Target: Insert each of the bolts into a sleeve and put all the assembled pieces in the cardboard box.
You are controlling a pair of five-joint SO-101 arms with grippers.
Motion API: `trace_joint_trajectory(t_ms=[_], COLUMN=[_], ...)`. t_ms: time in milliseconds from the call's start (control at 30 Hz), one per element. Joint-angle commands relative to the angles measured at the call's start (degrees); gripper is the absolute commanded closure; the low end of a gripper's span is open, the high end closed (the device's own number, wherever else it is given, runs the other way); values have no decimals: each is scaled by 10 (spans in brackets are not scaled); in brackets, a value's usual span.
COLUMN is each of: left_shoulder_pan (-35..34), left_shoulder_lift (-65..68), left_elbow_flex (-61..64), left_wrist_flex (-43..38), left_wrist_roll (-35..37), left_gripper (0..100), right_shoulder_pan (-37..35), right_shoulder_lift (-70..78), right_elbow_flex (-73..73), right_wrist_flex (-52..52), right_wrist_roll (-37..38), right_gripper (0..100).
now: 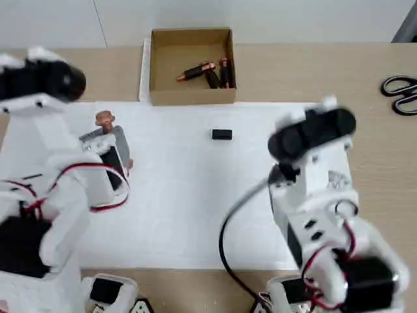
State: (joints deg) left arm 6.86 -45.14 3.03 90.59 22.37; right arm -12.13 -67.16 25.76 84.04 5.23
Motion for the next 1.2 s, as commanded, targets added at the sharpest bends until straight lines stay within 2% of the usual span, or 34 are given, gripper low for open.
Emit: trace_joint_trajectory(t_ms=[0,100,233,467,567,700,833,1033,1167], left_shoulder_pan=[48,95,113,115,136,193,221,229,229], left_shoulder_lift=[-50,-82,-117,-146,-150,-147,-147,-148,-148], left_elbow_flex=[117,196,262,330,348,349,356,384,384], left_wrist_flex=[-105,-178,-252,-336,-373,-385,-399,-428,-449], left_wrist_roll=[-2,-2,-2,-2,-2,-2,-2,57,59], left_gripper=[994,994,994,994,994,994,994,994,994], right_shoulder_pan=[-7,-49,-121,-143,-160,-168,-183,-202,-208], right_shoulder_lift=[-101,-167,-243,-347,-373,-367,-367,-368,-368], right_elbow_flex=[157,265,350,439,474,489,490,528,549], right_wrist_flex=[-145,-218,-239,-242,-260,-291,-298,-311,-352], right_wrist_roll=[1,1,1,-1,-8,-66,-127,-130,-130], right_gripper=[995,995,995,995,995,995,995,995,995])
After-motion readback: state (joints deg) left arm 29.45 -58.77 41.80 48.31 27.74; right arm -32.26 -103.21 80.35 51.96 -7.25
